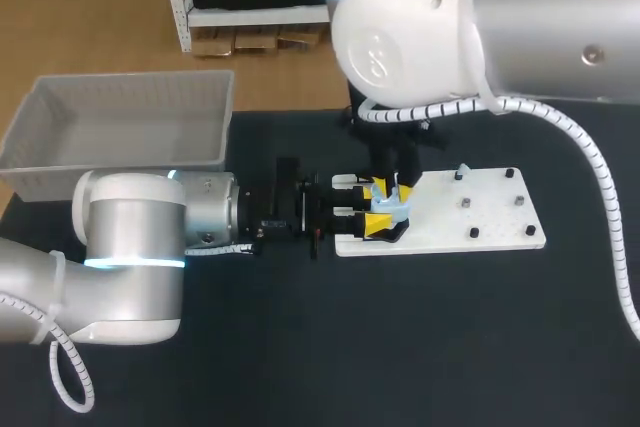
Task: Pick up each earbud case from the left stands, insert the matching earbuds, close the lid, and place the case in the box.
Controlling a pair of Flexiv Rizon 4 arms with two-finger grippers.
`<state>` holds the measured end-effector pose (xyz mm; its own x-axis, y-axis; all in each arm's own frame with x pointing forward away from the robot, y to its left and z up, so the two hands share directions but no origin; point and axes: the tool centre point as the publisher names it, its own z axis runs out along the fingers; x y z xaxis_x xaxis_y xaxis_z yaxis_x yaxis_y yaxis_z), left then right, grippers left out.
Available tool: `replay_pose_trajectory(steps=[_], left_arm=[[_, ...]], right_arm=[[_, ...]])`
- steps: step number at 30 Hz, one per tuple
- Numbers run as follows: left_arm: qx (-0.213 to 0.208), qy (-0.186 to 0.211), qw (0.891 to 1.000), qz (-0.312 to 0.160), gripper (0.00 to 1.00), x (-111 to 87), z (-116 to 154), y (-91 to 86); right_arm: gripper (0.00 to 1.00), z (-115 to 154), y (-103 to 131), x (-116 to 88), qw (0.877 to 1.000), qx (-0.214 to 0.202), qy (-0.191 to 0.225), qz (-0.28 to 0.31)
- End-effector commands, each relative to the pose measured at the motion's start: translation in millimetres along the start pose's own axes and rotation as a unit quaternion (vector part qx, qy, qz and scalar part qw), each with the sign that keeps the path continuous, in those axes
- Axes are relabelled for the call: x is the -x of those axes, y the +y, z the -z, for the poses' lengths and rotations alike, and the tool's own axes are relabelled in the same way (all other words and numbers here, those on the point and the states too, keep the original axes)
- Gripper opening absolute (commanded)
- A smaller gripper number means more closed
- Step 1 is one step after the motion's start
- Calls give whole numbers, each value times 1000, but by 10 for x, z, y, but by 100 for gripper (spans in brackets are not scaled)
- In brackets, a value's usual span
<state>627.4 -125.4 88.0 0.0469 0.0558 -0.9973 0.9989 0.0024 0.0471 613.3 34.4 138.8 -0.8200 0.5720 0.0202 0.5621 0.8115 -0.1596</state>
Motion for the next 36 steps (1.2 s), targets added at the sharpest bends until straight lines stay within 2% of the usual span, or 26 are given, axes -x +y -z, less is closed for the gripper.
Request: replay_pose_trajectory(steps=[1, 26, 28, 32, 36], left_arm=[[4, 0, 1000, -1, 0, 0, -10, -15], [4, 0, 1000, -1, 0, 0, -10, -15], [4, 0, 1000, -1, 0, 0, -10, -15], [4, 0, 1000, -1, 0, 0, -10, -15], [4, 0, 1000, -1, 0, 0, -10, -15]], right_arm=[[0, -2, 4, 13, 1000, -2, 1, -2], [0, -118, 46, 41, 1000, -17, 15, -3], [6, -126, 48, 43, 1000, -18, 16, -3], [27, -130, 46, 41, 1000, -18, 16, -4], [38, -74, 5, 8, 1000, -10, 15, -4]])
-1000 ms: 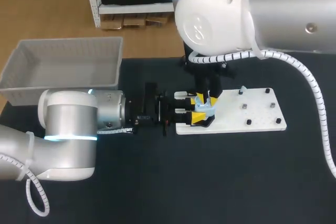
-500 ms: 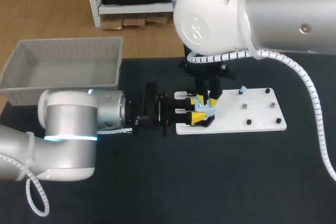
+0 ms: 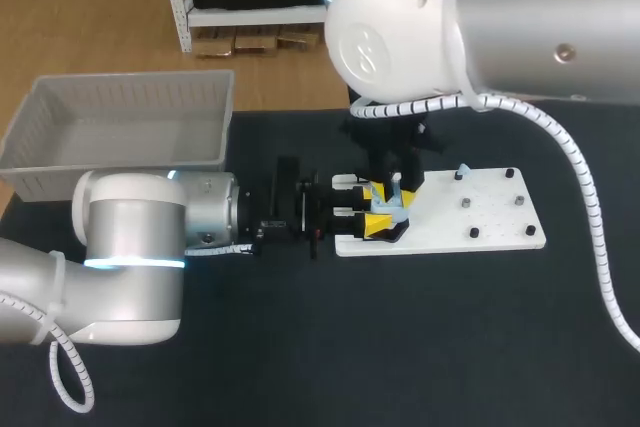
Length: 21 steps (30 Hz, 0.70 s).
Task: Pick up each earbud case from the left stands, insert the matching earbuds, close the lid, and place the case in the box.
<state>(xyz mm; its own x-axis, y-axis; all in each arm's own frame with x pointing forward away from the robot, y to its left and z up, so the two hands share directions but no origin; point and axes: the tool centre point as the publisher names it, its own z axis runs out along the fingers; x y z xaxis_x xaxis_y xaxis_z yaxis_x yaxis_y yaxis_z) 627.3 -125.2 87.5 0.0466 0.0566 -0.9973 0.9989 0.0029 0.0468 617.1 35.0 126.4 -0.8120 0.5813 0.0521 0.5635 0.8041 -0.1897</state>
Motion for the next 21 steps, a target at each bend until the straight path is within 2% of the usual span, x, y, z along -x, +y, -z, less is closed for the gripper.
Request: replay_pose_trajectory(steps=[1, 7, 12, 15, 21], left_arm=[[4, 0, 1000, -1, 0, 5, -11, -14], [4, 0, 1000, -1, 0, 5, -11, -14], [4, 0, 1000, -1, 0, 5, -11, -14], [4, 0, 1000, -1, 0, 5, -11, -14], [4, 0, 1000, -1, 0, 5, -11, -14]], right_arm=[[40, 54, -54, -21, 1000, 7, -2, 0], [40, 187, -215, -75, 999, 46, 6, 10], [42, 302, -415, -28, 992, 104, 10, 74], [46, 333, -519, 102, 988, 119, -17, 101], [49, 360, -622, 511, 970, 197, -33, 140]])
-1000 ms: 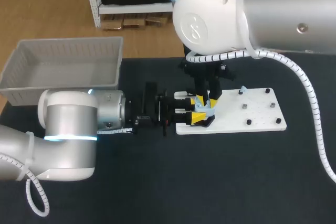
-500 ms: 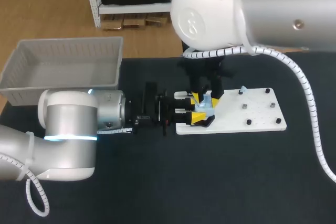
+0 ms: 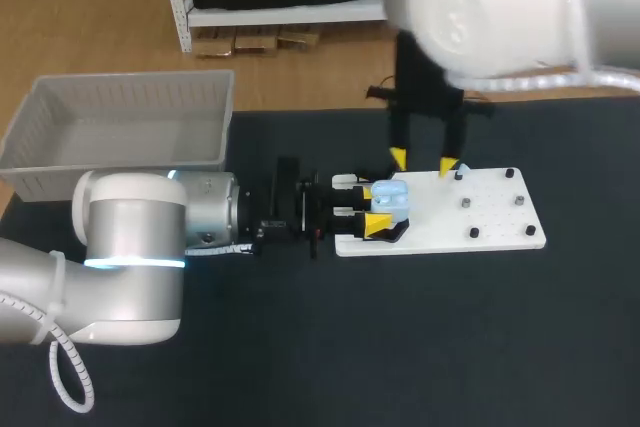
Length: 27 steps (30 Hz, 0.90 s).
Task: Pick up each earbud case from the left stands, insert the matching earbuds, close the lid, and place the case in the box.
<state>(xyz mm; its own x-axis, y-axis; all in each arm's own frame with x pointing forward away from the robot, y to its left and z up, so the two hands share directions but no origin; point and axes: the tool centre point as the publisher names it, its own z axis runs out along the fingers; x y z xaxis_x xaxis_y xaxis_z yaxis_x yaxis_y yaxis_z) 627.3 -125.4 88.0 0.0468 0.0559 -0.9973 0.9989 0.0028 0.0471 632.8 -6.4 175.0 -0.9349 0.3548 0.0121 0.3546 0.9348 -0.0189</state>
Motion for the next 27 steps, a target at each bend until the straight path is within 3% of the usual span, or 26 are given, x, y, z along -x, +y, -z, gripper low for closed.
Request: replay_pose_trajectory(steps=[1, 3, 6, 12, 15, 17, 21, 27], left_arm=[[4, 0, 1000, -1, 0, 0, -9, -14], [4, 0, 1000, -1, 0, 0, -9, -14], [4, 0, 1000, -1, 0, 0, -9, -14], [4, 0, 1000, -1, 0, 0, -9, -14], [4, 0, 1000, -1, 0, 0, -9, -14], [4, 0, 1000, -1, 0, 0, -9, -14], [4, 0, 1000, -1, 0, 0, -9, -14], [4, 0, 1000, -1, 0, 0, -9, -14]], right_arm=[[49, -58, -355, 145, 992, 128, -14, 10], [50, -95, -400, 253, 990, 140, -22, 19], [69, -171, -448, 435, 987, 153, -30, 28], [59, -371, -441, 667, 983, 171, -44, 57], [64, -499, -401, 770, 982, 164, -63, 73], [75, -628, -381, 862, 982, 151, -77, 78], [74, -928, -357, 1052, 984, 120, -96, 94], [76, -1129, -374, 1167, 982, 119, -104, 107]])
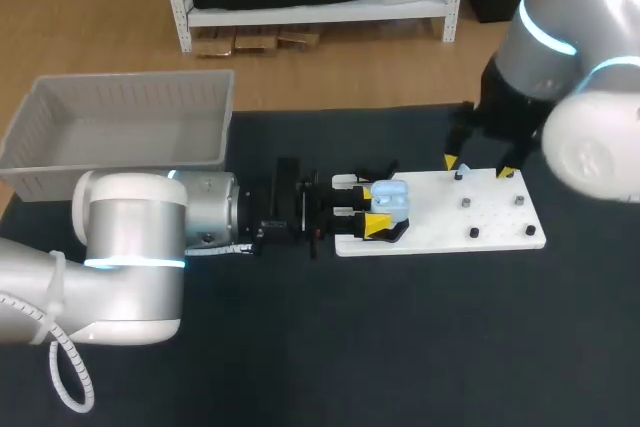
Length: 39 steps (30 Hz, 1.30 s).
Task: Pick up each earbud case from the left stands, insert the matching earbuds, close the lid, and place the case in the box.
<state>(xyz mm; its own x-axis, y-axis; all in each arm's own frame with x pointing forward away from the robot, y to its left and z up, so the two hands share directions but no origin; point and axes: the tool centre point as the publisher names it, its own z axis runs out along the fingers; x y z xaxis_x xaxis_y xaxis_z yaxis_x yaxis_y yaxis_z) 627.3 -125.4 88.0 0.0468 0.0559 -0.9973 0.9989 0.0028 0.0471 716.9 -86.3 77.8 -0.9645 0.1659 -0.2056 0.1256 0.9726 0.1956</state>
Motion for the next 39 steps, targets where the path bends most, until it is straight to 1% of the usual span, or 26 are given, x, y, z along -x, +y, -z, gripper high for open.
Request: replay_pose_trajectory(steps=[1, 2, 6, 7, 8, 10, 11, 12, 14, 16, 17, 28, 39], left_arm=[[4, 0, 1000, -1, 0, 0, -9, -14], [4, 0, 1000, -1, 0, 0, -9, -14], [4, 0, 1000, -1, 0, 0, -9, -14], [4, 0, 1000, -1, 0, 0, -9, -14], [4, 0, 1000, -1, 0, 0, -9, -14], [4, 0, 1000, -1, 0, 0, -9, -14], [4, 0, 1000, -1, 0, 0, -9, -14], [4, 0, 1000, -1, 0, 0, -9, -14], [4, 0, 1000, -1, 0, 0, -9, -14], [4, 0, 1000, -1, 0, 0, -9, -14], [4, 0, 1000, -1, 0, 0, -9, -14], [4, 0, 1000, -1, 0, 0, -9, -14], [4, 0, 1000, -1, 0, 0, -9, -14]], right_arm=[[77, -205, -9, 63, 1000, 1, -6, 5], [78, -224, -15, 68, 1000, 2, -5, 8], [76, -262, -8, 89, 1000, 9, -7, 18], [71, -264, -4, 95, 1000, 10, -8, 19], [68, -273, 2, 117, 1000, 11, -8, 20], [66, -290, 0, 145, 1000, 12, -8, 20], [64, -297, -1, 157, 1000, 12, -9, 20], [58, -305, -4, 172, 1000, 12, -9, 20], [54, -322, -15, 198, 1000, 11, -9, 20], [53, -345, -26, 215, 1000, 8, -6, 19], [50, -358, -31, 220, 1000, 8, -6, 19], [45, -499, -61, 306, 1000, 7, 6, 12], [39, -554, -73, 394, 1000, 11, 13, -3]])
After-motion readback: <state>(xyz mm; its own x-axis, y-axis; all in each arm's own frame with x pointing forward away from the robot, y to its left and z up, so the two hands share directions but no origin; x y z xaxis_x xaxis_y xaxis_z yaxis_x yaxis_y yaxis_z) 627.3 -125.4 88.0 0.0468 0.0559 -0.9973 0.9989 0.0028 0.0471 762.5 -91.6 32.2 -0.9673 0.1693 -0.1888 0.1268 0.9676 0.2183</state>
